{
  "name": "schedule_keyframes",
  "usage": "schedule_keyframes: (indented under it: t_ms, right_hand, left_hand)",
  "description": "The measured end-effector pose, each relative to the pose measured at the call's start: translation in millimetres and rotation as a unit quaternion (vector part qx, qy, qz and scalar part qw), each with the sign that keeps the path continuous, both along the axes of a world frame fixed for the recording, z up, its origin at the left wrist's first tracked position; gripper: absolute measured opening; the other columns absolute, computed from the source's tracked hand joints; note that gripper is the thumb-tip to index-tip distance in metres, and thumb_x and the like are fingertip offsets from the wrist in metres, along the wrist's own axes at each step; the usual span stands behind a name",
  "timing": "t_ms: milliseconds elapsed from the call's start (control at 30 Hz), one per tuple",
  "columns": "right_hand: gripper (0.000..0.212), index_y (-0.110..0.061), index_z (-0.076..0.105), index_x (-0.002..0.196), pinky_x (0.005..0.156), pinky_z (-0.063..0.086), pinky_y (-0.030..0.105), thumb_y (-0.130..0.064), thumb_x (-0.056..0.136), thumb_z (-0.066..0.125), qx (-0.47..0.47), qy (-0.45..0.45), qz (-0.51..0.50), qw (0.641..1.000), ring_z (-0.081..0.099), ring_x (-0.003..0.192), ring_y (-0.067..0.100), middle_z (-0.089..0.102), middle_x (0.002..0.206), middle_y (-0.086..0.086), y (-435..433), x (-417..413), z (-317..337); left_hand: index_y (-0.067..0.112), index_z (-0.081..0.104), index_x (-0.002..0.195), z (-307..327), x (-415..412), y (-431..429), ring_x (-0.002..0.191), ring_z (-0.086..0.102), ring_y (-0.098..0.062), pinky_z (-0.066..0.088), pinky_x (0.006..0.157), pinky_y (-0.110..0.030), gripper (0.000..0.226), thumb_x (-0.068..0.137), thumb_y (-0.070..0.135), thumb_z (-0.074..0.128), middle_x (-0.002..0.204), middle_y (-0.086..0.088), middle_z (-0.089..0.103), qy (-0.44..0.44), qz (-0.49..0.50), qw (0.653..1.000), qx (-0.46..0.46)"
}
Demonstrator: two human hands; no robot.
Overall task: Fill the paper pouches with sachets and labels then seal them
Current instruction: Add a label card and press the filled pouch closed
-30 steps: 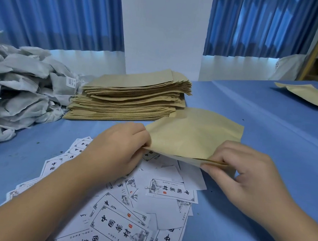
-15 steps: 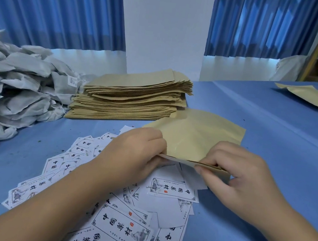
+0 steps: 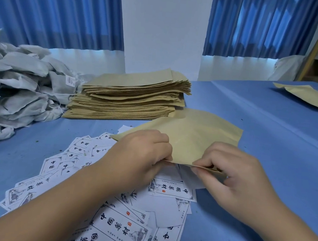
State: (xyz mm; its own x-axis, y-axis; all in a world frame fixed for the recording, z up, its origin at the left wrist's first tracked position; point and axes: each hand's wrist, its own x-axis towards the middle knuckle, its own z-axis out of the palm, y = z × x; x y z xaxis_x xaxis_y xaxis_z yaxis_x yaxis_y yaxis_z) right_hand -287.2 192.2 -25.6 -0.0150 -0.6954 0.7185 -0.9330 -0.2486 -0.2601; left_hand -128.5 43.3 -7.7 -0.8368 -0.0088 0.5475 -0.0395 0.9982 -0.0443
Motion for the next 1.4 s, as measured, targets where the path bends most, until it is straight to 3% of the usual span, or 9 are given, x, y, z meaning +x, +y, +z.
schedule_keyframes:
  t_ms: [267, 400, 500, 700, 833, 967, 1133, 1267, 1400]
  right_hand:
    - [0.008, -0.013, 0.069, 0.071, 0.058, 0.039, 0.02, -0.013, 0.079, 0.069, 0.006, 0.0, 0.009, 1.0, 0.05, 0.064, 0.006, 0.055, 0.068, -0.008, -3.0, 0.5, -1.2]
    - [0.006, -0.017, 0.07, 0.076, 0.06, 0.042, 0.02, -0.021, 0.078, 0.074, 0.021, -0.029, 0.026, 0.999, 0.053, 0.067, 0.005, 0.057, 0.072, -0.011, -2.6, -1.5, -2.2]
    - [0.009, -0.017, 0.07, 0.074, 0.06, 0.042, 0.022, -0.023, 0.079, 0.074, 0.009, -0.039, 0.026, 0.999, 0.054, 0.067, 0.005, 0.058, 0.072, -0.011, -2.0, -2.9, -1.9]
    - [0.011, -0.015, 0.073, 0.069, 0.055, 0.042, 0.021, -0.023, 0.076, 0.075, -0.015, -0.02, 0.018, 1.0, 0.053, 0.06, 0.008, 0.058, 0.063, -0.006, -3.8, 1.0, -2.3]
    - [0.014, -0.013, 0.076, 0.075, 0.059, 0.045, 0.022, -0.026, 0.075, 0.076, -0.017, -0.034, 0.024, 0.999, 0.056, 0.064, 0.006, 0.061, 0.069, -0.008, -1.2, -1.2, -0.8]
    - [0.01, -0.01, 0.074, 0.072, 0.059, 0.044, 0.025, -0.016, 0.079, 0.072, -0.042, 0.008, 0.004, 0.999, 0.056, 0.063, 0.011, 0.06, 0.066, -0.004, -2.7, 0.8, 0.1]
    - [0.019, -0.01, 0.065, 0.068, 0.057, 0.042, 0.027, -0.018, 0.085, 0.064, -0.029, 0.038, 0.0, 0.999, 0.05, 0.062, 0.013, 0.054, 0.065, -0.004, -1.7, 3.2, -1.0]
    - [0.023, -0.011, 0.061, 0.069, 0.058, 0.04, 0.026, -0.024, 0.087, 0.057, -0.021, 0.016, 0.001, 1.0, 0.047, 0.064, 0.011, 0.052, 0.067, -0.004, -2.2, 2.8, -0.8]
    - [0.018, -0.012, 0.06, 0.065, 0.06, 0.034, 0.015, -0.015, 0.081, 0.068, -0.037, -0.055, -0.027, 0.997, 0.046, 0.064, 0.004, 0.051, 0.065, -0.008, -0.5, -2.4, -0.3]
  left_hand:
    - [0.009, 0.063, 0.08, 1.0, -2.1, 7.9, 0.071, 0.056, -0.024, 0.047, 0.062, -0.034, 0.004, 0.083, 0.012, 0.064, 0.078, -0.002, 0.058, -0.017, -0.028, 0.999, 0.023]
    - [0.009, 0.064, 0.072, 3.7, -3.4, 9.1, 0.064, 0.054, -0.025, 0.041, 0.056, -0.027, 0.016, 0.079, 0.013, 0.05, 0.07, -0.002, 0.055, -0.002, -0.023, 1.0, 0.001]
    - [0.009, 0.063, 0.074, 4.2, -0.4, 7.0, 0.066, 0.054, -0.025, 0.042, 0.057, -0.029, 0.017, 0.078, 0.013, 0.046, 0.072, -0.002, 0.055, 0.0, -0.014, 1.0, 0.016]
    - [0.012, 0.066, 0.078, -0.9, -5.4, 13.7, 0.068, 0.057, -0.024, 0.047, 0.059, -0.036, 0.009, 0.081, 0.017, 0.06, 0.075, 0.0, 0.059, 0.017, -0.032, 0.999, 0.0]
    - [0.011, 0.067, 0.072, 0.0, -5.1, 10.4, 0.063, 0.055, -0.023, 0.045, 0.054, -0.033, 0.018, 0.079, 0.014, 0.052, 0.067, 0.0, 0.055, 0.052, -0.023, 0.998, -0.013]
    - [0.011, 0.065, 0.074, -0.5, -3.1, 9.4, 0.065, 0.054, -0.023, 0.041, 0.055, -0.03, 0.022, 0.08, 0.016, 0.045, 0.07, 0.0, 0.056, 0.051, -0.01, 0.999, 0.014]
    - [0.013, 0.068, 0.084, -7.2, -6.9, 11.5, 0.073, 0.057, -0.022, 0.047, 0.062, -0.036, 0.008, 0.083, 0.008, 0.063, 0.08, 0.002, 0.061, 0.029, -0.041, 0.998, 0.03]
    - [0.015, 0.072, 0.086, -6.6, -8.5, 8.0, 0.073, 0.06, -0.021, 0.049, 0.063, -0.039, 0.009, 0.086, 0.015, 0.063, 0.078, 0.004, 0.064, 0.025, -0.042, 0.998, 0.034]
    - [0.012, 0.073, 0.089, -6.2, -0.8, -7.7, 0.077, 0.062, -0.025, 0.05, 0.066, -0.039, 0.016, 0.09, 0.021, 0.061, 0.082, 0.001, 0.066, 0.022, -0.015, 1.0, 0.014]
